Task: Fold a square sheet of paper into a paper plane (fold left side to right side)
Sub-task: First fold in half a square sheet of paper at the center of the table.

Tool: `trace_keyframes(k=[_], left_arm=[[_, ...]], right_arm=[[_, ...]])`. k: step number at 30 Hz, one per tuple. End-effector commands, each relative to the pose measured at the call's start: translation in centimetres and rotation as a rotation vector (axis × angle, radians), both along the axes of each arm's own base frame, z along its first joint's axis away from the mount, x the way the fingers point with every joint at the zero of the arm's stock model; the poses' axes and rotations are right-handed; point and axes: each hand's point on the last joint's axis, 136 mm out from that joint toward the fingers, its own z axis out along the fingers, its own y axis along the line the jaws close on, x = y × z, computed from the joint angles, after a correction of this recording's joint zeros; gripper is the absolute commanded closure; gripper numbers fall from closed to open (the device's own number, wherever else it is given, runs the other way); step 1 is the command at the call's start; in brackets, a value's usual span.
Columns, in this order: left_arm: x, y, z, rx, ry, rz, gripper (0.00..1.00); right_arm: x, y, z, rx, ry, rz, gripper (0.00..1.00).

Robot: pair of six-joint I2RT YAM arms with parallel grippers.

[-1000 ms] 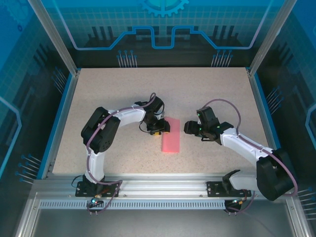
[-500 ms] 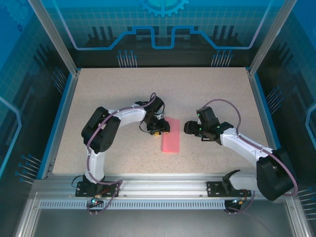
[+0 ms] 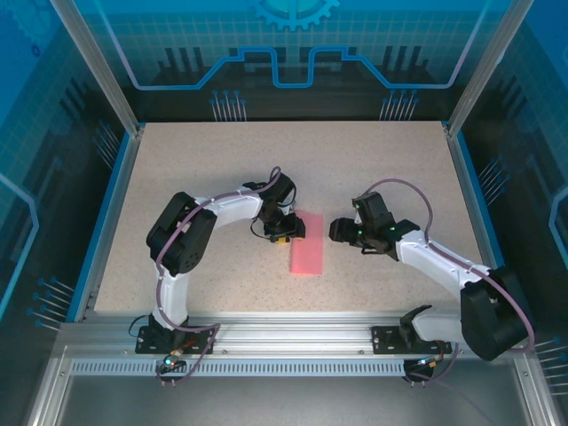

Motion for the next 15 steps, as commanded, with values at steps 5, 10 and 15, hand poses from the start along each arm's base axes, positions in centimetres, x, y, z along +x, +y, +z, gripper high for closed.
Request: trace_keyframes(k=[5,10,15], left_arm=[[-2.5,-0.1,-4.1,0.070,0.068,-0.057,0.51],[-2.5,-0.1,-4.2,0.072,0.070,-0.056,0.51],[-2.5,-0.1,-4.2,0.072,0.069,-0.055,0.51]], right_arm=[[0.0,1.8,-0.9,0.073,0.043,0.033,0.39],[0.1,3.3,-1.3,0.141,0.070,0.047,0.52],[0.4,4.5,-2.1,0.196,0.105,0.052,0.71]])
